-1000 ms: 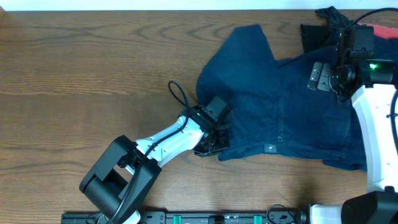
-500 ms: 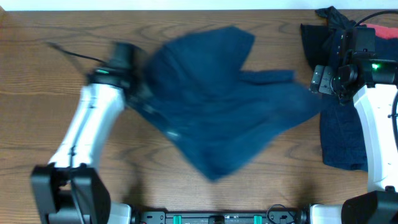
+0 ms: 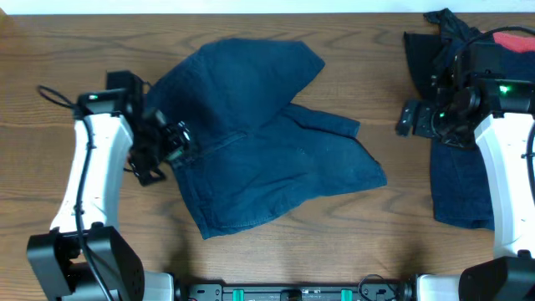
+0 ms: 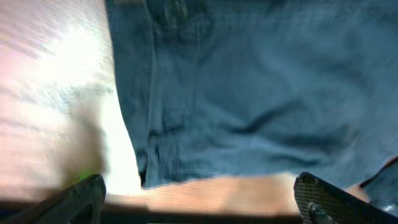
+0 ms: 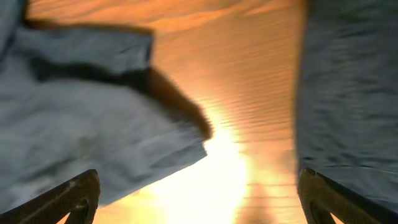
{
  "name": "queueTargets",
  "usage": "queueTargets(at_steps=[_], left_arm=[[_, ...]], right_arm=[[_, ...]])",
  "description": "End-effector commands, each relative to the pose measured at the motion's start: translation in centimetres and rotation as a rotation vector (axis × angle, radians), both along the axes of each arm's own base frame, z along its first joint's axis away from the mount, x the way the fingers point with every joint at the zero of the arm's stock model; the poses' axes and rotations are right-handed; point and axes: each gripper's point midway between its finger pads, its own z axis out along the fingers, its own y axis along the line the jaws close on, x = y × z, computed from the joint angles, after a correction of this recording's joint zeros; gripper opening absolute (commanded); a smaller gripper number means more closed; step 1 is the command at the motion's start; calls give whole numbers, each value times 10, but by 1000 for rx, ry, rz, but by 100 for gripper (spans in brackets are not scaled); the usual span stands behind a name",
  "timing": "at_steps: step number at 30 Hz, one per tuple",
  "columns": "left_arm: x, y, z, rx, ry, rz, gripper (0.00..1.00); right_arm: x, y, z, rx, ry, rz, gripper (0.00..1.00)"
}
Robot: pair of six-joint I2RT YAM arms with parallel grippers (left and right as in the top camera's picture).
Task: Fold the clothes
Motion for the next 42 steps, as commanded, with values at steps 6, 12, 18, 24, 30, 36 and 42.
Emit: queueTargets(at_steps=[6,12,18,24,30,36,42], left_arm=[[-42,-23,-37,-20,132,-75,100],[-62,-37,-71,-10,162,-104,90],[-75,-45,-99,-1,150,-139,74],[-91,-39,-117,28,180,-119,53],[-111,-23,-129,115,234,-112,46],[-111,-14,-131,174,238,-99,40],[-111,-13,-131,178,238,-97,36]], right_arm=[[-24,56,-35,112,78,157,99],[-28,56,-82,62,86,132,99],[-23,53,-113,53,42,92,99],[41,55,-105,43,-267,92,89],[59,62,-107,82,-350,74,68],[68,79,-132,166,-325,94,64],[74,88,-167,203,-282,104,63]])
